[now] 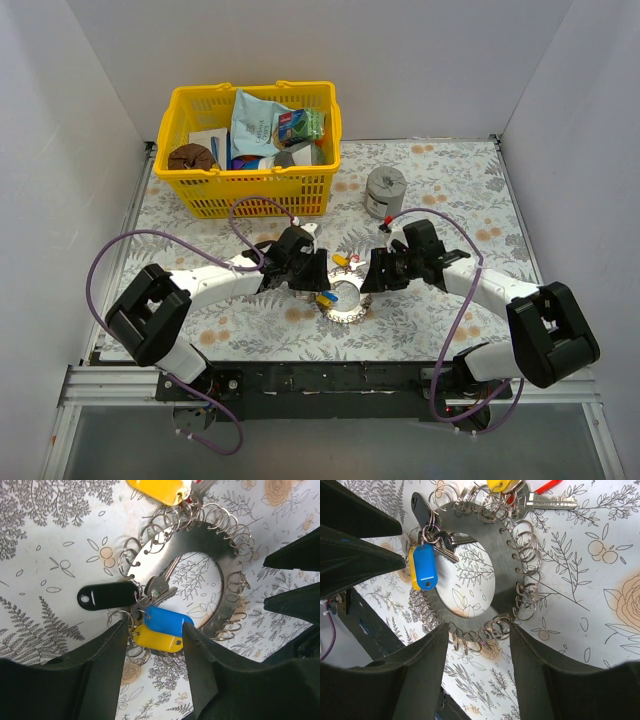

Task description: Put the keys on the keyring

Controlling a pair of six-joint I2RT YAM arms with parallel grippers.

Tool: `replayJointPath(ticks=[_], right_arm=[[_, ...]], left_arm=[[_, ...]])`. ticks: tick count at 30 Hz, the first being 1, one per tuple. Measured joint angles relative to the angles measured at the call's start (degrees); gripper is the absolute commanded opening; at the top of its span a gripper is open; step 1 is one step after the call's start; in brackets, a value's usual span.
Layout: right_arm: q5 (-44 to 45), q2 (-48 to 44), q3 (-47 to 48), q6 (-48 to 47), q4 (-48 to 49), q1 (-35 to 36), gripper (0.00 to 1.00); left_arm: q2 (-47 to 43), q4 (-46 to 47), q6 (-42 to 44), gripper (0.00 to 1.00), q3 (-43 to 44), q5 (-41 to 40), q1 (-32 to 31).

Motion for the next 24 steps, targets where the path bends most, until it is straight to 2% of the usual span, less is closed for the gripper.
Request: replayJointPath(ticks=[14, 24], right_arm=[[-1.7, 5.1, -0.3, 0.3, 0.1, 0.0, 0.57], [-3.6, 6.0, -0.8, 0.1, 0.0, 3.5, 0.57]], left_arm=[[1.5, -2.0, -3.0, 0.47, -1.6, -0.8, 0.5], [6.2, 0.7, -3.0, 0.47, 1.2, 1.4, 0.9]])
